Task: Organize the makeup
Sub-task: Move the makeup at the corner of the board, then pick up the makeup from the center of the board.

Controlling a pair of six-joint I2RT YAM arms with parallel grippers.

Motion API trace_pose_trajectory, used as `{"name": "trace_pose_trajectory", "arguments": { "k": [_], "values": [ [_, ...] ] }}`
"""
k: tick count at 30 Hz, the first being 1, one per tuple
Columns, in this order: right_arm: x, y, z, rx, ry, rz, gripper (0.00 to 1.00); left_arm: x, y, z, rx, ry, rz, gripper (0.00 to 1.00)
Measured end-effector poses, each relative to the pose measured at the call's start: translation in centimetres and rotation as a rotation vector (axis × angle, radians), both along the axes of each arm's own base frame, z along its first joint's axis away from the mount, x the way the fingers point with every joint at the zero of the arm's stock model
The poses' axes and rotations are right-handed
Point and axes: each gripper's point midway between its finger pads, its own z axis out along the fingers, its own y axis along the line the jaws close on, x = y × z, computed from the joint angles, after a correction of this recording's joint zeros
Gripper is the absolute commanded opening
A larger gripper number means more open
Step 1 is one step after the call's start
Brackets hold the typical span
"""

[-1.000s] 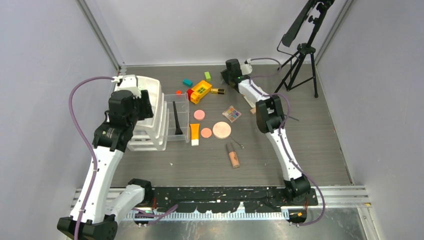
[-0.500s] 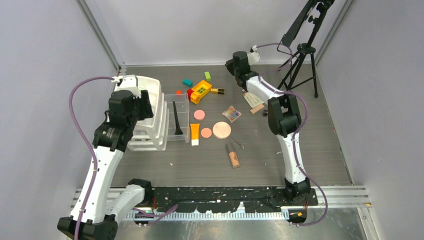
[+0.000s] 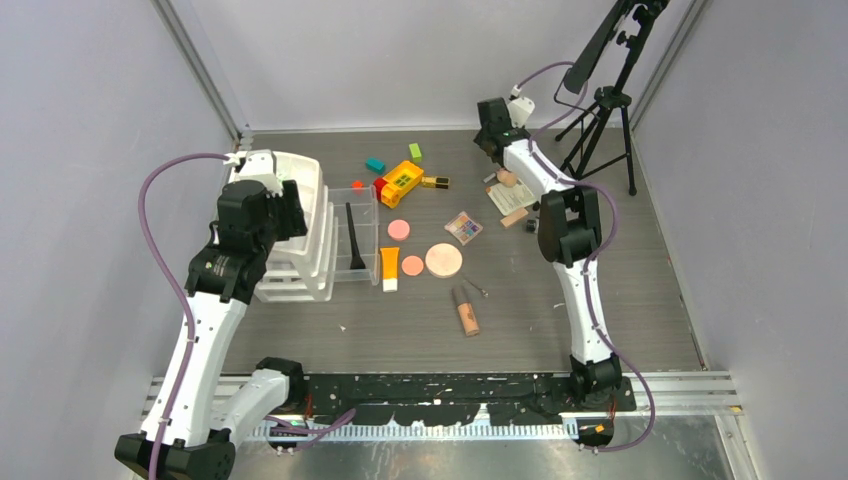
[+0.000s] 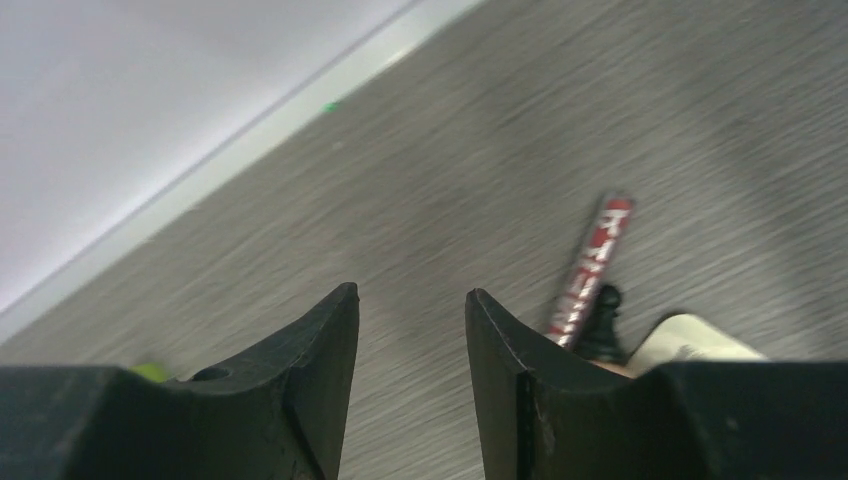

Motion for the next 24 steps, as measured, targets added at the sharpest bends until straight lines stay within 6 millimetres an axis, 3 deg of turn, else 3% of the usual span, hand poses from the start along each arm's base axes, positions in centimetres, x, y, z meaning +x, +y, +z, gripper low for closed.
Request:
{"name": "trace_pose_trajectory", "arguments": {
  "k": [7,15,24],
  "values": [
    [-0.6,-2.9,-3.7,-0.113,0.146,-0.005,0.49,0.0,-0.1,0.0,-0.002,0.0,-0.003,0.6],
    [-1.9,-4.1,-4.5,-0.207,0.212,-0.01,0.5,0.0,-0.1,0.0,-0.004,0.001,-0.007,0.6],
    [-2.2,-5.0,-5.2,-0.189,0.241,-0.018,0.5,0.0,-0.1,0.0,-0.004,0.001,-0.007,0.6]
  ]
}}
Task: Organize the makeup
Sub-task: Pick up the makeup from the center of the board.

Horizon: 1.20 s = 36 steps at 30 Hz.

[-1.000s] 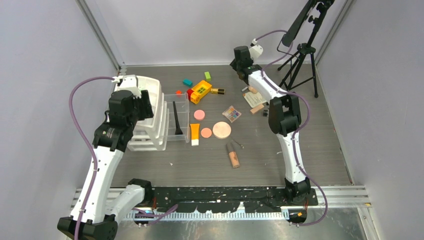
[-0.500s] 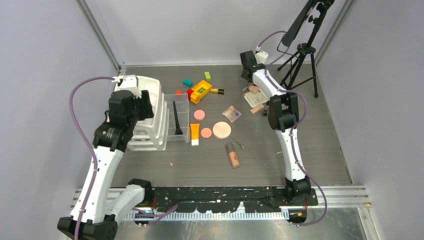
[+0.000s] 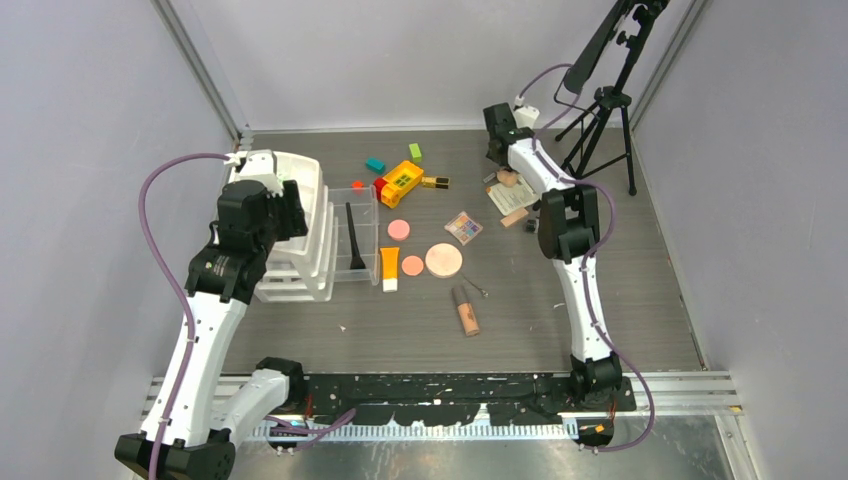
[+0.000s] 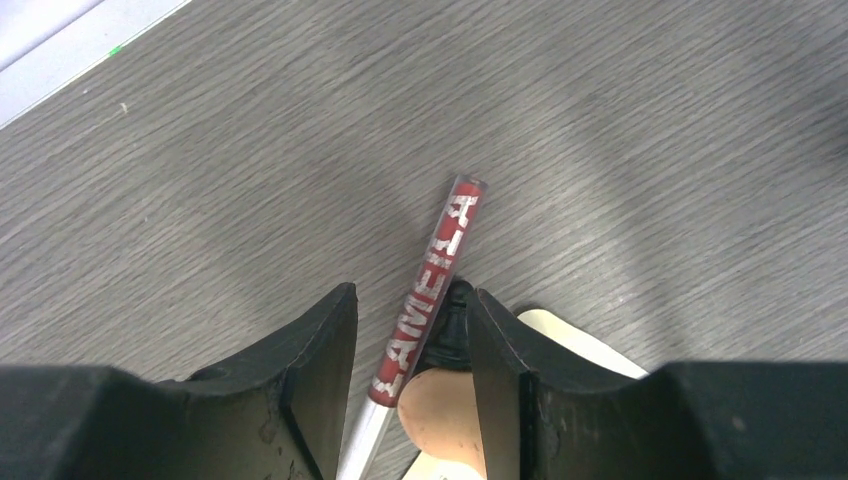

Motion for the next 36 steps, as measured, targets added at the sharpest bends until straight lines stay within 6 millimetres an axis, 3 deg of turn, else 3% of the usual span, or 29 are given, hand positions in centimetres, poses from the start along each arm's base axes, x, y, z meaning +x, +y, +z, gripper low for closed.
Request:
{"name": "trace_pose_trajectory", "arguments": {
  "k": [10,17,22,36],
  "values": [
    [-0.1,-0.3,-2.5,0.044,0.044,-0.004,0.4,0.0,0.0,0.0,0.0,0.0,0.0,0.6],
    [0.5,-0.1,-2.2,0.061,0.031,0.007,0.12,0.0,0.0,0.0,0.0,0.0,0.0,0.6],
    [1.6,0.7,-1.5,0.093,-0.017,0.037,0.02,0.0,0.0,0.0,0.0,0.0,0.0,0.6],
    [1.6,1.9,-1.4,0.14,-0.06,0.097,0.01,0.0,0.0,0.0,0.0,0.001,0.0,0.6]
  ]
}}
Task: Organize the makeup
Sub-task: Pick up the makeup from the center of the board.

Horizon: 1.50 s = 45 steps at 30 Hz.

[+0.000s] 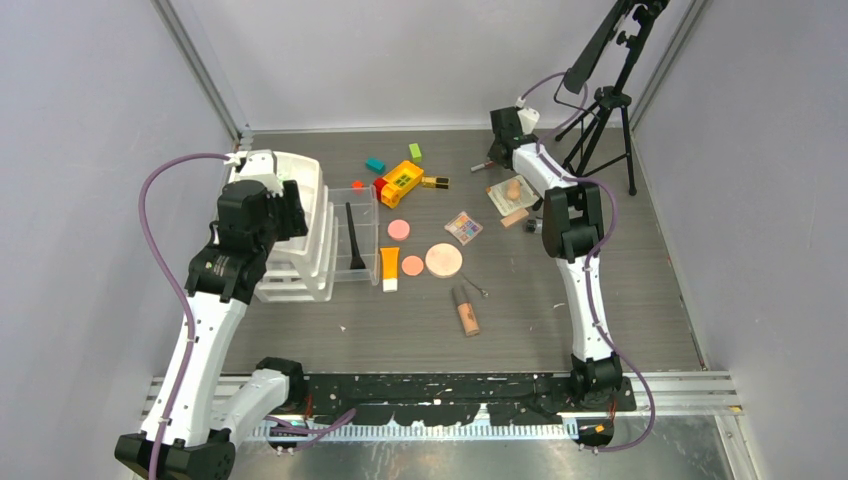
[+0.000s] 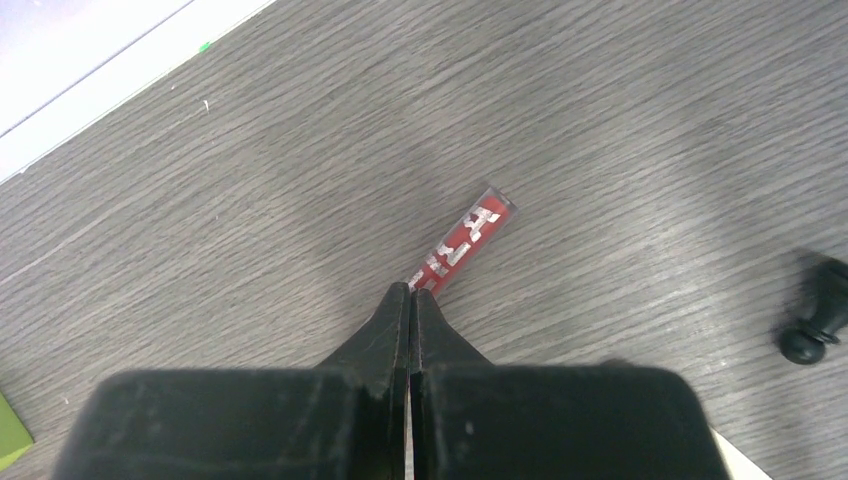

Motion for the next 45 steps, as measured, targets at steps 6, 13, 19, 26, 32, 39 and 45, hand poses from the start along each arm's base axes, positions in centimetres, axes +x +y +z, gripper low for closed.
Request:
{"name": "trace_pose_trajectory", "arguments": {
  "k": [6,13,19,26,32,39,45],
  "values": [
    [-0.3,0.1,0.1,-0.005,0.02,0.02,0.15,0.0,0.0,-0.1,0.0,0.002,0.0,0.6],
    [-1.2,0.8,-0.2,-0.005,0.103,0.069,0.25,0.1,0.0,-0.1,0.001,0.005,0.0,0.6],
    [-1.7,1.0,-0.5,-0.004,0.133,0.087,0.27,0.1,0.0,-0.1,0.001,0.005,0.0,0.6],
    [-2.8,0.8,-1.2,-0.024,0.193,0.11,0.29,0.1,0.0,-0.1,0.0,0.004,0.0,0.6],
    [-3.6,0.8,-1.4,-0.051,0.235,0.154,0.28,0.1,0.0,-0.1,0.0,0.005,0.0,0.6],
    [-4.5,1.6,-1.5,-0.08,0.266,0.22,0.19,0.1,-0.1,-0.2,-0.003,0.007,-0.007,0.6],
    [-5.7,4.0,-1.6,-0.096,0.29,0.289,0.05,0.1,-0.2,-0.3,-0.003,0.009,-0.008,0.6]
  ]
}}
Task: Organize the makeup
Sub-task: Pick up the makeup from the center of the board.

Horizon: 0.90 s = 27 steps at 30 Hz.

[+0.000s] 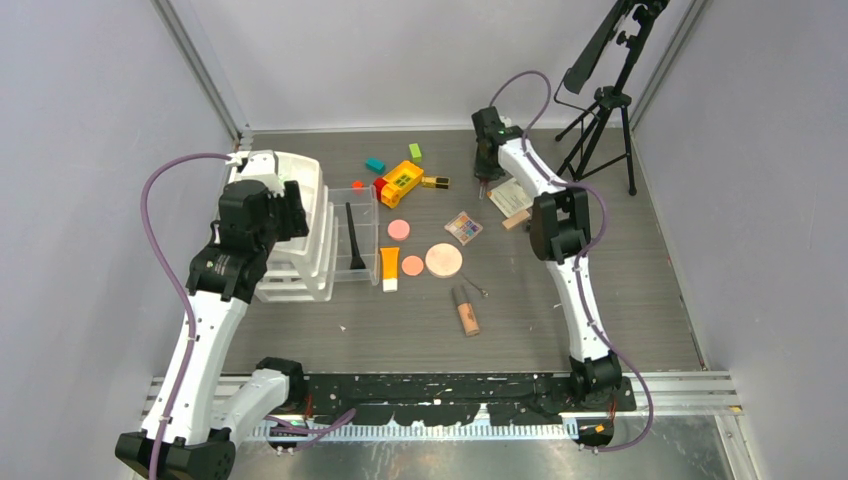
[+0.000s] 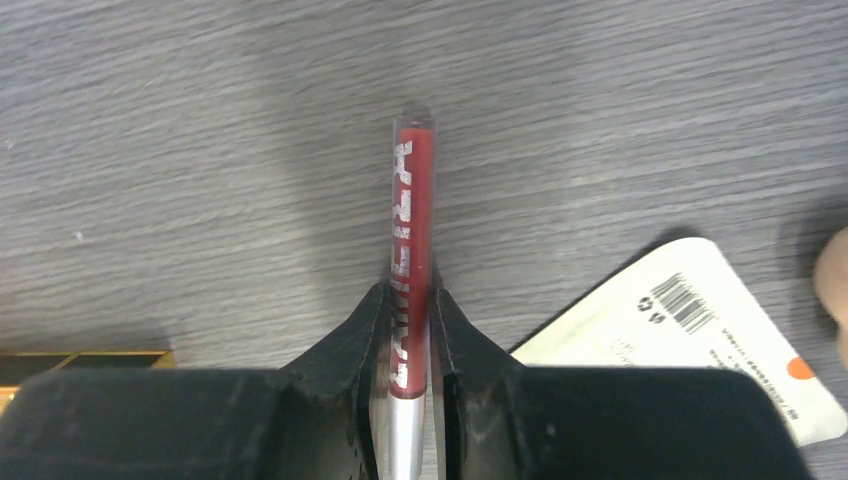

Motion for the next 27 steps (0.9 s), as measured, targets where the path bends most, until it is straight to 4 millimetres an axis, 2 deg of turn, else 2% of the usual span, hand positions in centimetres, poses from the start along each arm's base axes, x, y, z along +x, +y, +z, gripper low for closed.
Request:
{"name": "trace_pose_trajectory", "arguments": {
  "k": [4,10,18,22,27],
  "values": [
    [-0.3,1.2,0.0,0.01,-0.009,0.026,0.01,0.0,0.0,0.0,0.0,0.0,0.0,0.6],
    [-1.5,2.0,0.2,0.042,-0.001,0.053,0.0,0.0,0.0,0.0,0.0,0.0,0.0,0.6],
    [-4.1,2.5,0.3,0.059,0.034,0.086,0.01,0.0,0.0,0.0,0.0,0.0,0.0,0.6],
    [-6.3,3.2,1.5,0.074,0.036,0.113,0.0,0.0,0.0,0.0,0.0,0.0,0.001,0.6],
    [-8.0,5.9,5.2,0.168,-0.027,0.164,0.01,0.0,0.1,0.0,0.0,0.0,0.002,0.6]
  ]
}}
